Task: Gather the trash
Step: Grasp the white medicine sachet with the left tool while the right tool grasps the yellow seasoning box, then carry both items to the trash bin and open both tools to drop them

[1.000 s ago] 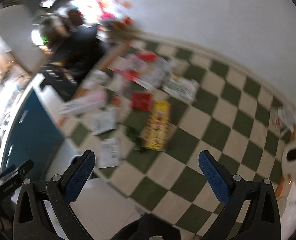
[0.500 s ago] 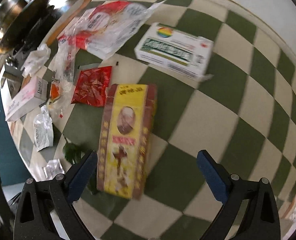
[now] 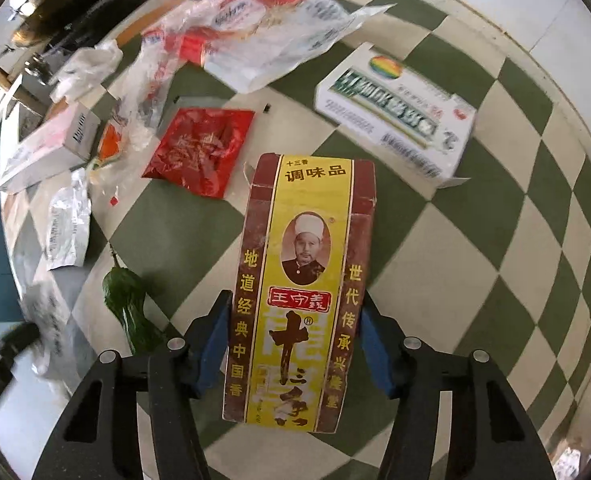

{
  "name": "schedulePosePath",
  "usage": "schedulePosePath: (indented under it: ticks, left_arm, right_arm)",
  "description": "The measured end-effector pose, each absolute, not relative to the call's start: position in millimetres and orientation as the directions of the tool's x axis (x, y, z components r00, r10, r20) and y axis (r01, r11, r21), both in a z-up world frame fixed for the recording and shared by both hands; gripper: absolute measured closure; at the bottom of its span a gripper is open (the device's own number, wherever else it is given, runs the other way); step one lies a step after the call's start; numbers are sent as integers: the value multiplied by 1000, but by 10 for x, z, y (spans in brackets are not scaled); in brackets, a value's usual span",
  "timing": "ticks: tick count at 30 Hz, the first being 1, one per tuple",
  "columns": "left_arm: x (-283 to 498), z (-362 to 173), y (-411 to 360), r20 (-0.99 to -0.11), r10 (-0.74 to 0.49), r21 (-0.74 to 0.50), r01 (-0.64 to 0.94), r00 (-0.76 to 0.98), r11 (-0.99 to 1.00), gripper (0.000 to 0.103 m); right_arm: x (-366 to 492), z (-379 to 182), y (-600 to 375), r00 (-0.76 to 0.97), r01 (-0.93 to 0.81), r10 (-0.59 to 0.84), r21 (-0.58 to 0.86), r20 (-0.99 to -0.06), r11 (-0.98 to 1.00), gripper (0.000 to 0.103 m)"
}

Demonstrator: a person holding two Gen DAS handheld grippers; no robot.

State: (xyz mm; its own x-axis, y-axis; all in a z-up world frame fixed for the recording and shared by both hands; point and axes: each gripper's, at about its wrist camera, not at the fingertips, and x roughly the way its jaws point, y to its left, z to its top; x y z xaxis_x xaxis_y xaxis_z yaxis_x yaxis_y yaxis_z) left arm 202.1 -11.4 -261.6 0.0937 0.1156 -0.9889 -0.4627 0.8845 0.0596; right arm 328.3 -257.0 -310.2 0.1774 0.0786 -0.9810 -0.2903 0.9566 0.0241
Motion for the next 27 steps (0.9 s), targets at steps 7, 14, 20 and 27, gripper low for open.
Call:
schedulePosePath:
  ticks: [7, 14, 20, 27]
  left_arm:
    - [1999, -2106, 139, -963, 166, 42, -491, 212, 870, 102]
    - [1691, -1907, 929, -941, 223, 34, -584, 254, 811, 102]
    - [1115, -1978, 2007, -939, 258, 46, -661, 228, 749, 102]
    - [315, -2637, 3482, -968, 203, 25, -752, 146, 659, 102]
  right_arm:
    - [3165, -2500, -2567, 247, -290, 180, 104, -952, 951, 42]
    - [2733, -2035, -1412, 273, -438, 261, 121, -926, 891, 42]
    - [2255, -2069, -89, 244, -571, 297, 111, -923, 813, 42]
    - [1552, -2638, 1567, 148, -666, 289, 121, -946, 736, 42]
